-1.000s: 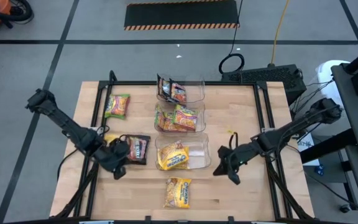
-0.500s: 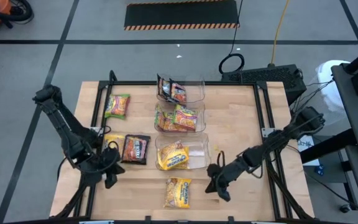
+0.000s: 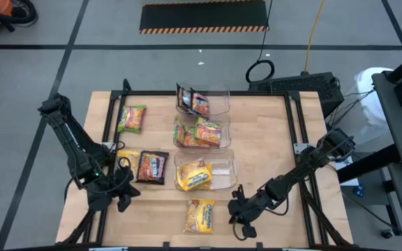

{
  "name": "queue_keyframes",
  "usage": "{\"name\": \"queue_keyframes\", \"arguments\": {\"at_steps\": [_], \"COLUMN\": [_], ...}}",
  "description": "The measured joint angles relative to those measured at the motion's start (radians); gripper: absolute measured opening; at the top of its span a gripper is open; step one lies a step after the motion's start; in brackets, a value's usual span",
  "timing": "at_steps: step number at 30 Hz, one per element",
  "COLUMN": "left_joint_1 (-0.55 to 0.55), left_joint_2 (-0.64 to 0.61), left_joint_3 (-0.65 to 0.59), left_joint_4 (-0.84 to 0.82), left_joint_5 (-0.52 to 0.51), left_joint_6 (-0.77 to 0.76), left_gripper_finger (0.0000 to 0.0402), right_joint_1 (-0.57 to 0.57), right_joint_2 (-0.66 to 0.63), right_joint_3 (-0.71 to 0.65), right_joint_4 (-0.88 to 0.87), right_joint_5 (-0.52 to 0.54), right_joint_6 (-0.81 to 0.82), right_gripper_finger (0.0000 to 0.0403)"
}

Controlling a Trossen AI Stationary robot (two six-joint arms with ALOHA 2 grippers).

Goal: Sort Maruchan noodles
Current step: Put the yellow noodle pack into the bottom transparent bin

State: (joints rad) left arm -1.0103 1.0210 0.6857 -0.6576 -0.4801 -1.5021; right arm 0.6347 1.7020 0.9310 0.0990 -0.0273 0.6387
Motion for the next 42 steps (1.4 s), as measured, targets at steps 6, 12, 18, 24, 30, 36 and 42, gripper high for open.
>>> {"name": "queue_keyframes", "arguments": {"at_steps": [6,12,18,24,30,36,42], "left_joint_1": [0.0,0.0,0.0,0.0,0.0,-0.001,-0.001], "left_joint_2": [0.0,0.0,0.0,0.0,0.0,0.0,0.0], "left_joint_3": [0.0,0.0,0.0,0.0,0.0,0.0,0.0], "left_joint_4": [0.037,0.036,0.033,0.033,0.033,0.033,0.033], "left_joint_5": [0.0,0.0,0.0,0.001,0.055,0.09,0.09], "left_joint_6": [0.0,0.009,0.041,0.122,0.217,0.298,0.327], "left_gripper_finger": [0.0026,0.0026,0.0026,0.0026,0.0026,0.0026,0.0026], "right_joint_1": [0.002,0.001,-0.005,-0.005,-0.012,-0.015,-0.013], "right_joint_2": [0.002,0.003,0.085,0.151,0.15,0.15,0.15], "right_joint_3": [0.001,0.001,0.001,0.001,0.001,0.001,0.037], "right_joint_4": [0.004,0.04,0.262,0.343,0.394,0.4,0.446], "right_joint_5": [0.082,0.081,0.081,0.075,0.111,0.225,0.263], "right_joint_6": [-0.004,0.053,0.108,0.214,0.263,0.318,0.251], "right_gripper_finger": [0.0,0.0,0.001,0.0055,0.0093,0.0104,0.0104]}}
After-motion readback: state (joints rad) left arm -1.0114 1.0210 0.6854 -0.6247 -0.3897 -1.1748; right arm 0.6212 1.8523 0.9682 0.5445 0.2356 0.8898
